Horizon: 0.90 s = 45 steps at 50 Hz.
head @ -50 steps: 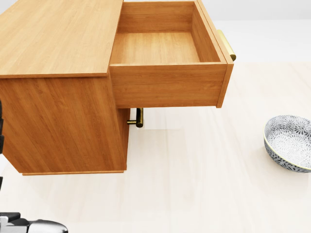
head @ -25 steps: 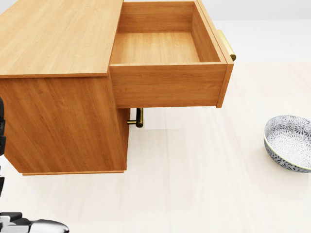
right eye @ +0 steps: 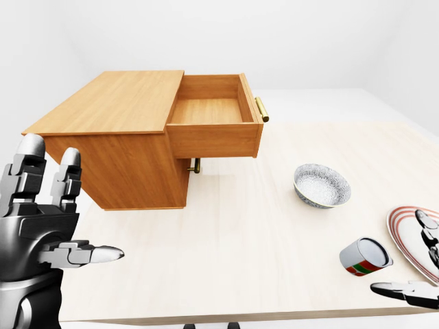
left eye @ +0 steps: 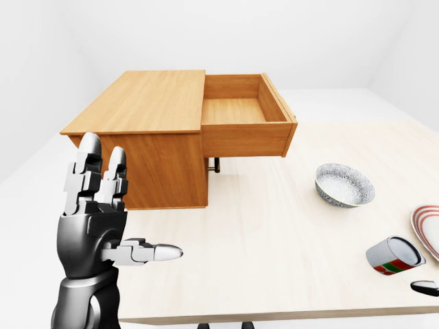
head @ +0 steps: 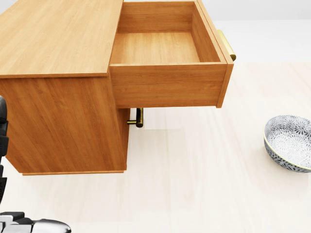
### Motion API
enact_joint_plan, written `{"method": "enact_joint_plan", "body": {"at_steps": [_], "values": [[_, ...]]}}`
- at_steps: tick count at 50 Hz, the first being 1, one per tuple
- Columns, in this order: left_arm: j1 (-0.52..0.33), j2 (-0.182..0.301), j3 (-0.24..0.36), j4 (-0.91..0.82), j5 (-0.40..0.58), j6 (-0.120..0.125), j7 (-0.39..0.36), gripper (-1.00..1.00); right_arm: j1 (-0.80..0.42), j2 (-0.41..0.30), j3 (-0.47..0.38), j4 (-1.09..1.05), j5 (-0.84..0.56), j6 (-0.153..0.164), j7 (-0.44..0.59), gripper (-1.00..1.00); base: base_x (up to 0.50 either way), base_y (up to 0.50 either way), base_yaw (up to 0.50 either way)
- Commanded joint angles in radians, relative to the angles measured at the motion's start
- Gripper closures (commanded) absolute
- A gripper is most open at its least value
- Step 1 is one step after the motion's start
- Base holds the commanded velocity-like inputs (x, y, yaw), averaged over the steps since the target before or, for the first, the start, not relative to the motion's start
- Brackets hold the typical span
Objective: Put the ketchup in the top drawer of the cabinet.
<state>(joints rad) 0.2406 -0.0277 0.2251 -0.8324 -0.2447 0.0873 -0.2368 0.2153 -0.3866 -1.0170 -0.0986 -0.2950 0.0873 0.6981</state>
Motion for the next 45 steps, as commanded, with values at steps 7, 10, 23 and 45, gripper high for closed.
{"method": "enact_joint_plan", "body": {"at_steps": [7,10,23,45], "values": [[0.005,-0.001,-0.015,0.014,0.014,0.000,0.001,-1.00,-0.005,-0.030,0.013,0.057,-0.007,0.000,0.000,-0.94,0.00,0.00,0.00],[0.009,-0.001,-0.014,0.009,0.012,0.000,0.000,-1.00,-0.011,-0.032,0.026,0.058,-0.015,0.000,0.000,-0.94,0.00,0.00,0.00],[0.006,0.000,-0.015,0.012,0.014,0.000,0.001,-1.00,-0.024,-0.049,0.055,0.096,-0.023,0.000,0.000,-0.94,0.00,0.00,0.00],[0.010,0.000,-0.029,0.024,0.025,0.000,0.004,-1.00,-0.028,-0.105,0.088,0.294,0.018,0.000,0.000,-0.95,0.00,0.00,0.00]]}}
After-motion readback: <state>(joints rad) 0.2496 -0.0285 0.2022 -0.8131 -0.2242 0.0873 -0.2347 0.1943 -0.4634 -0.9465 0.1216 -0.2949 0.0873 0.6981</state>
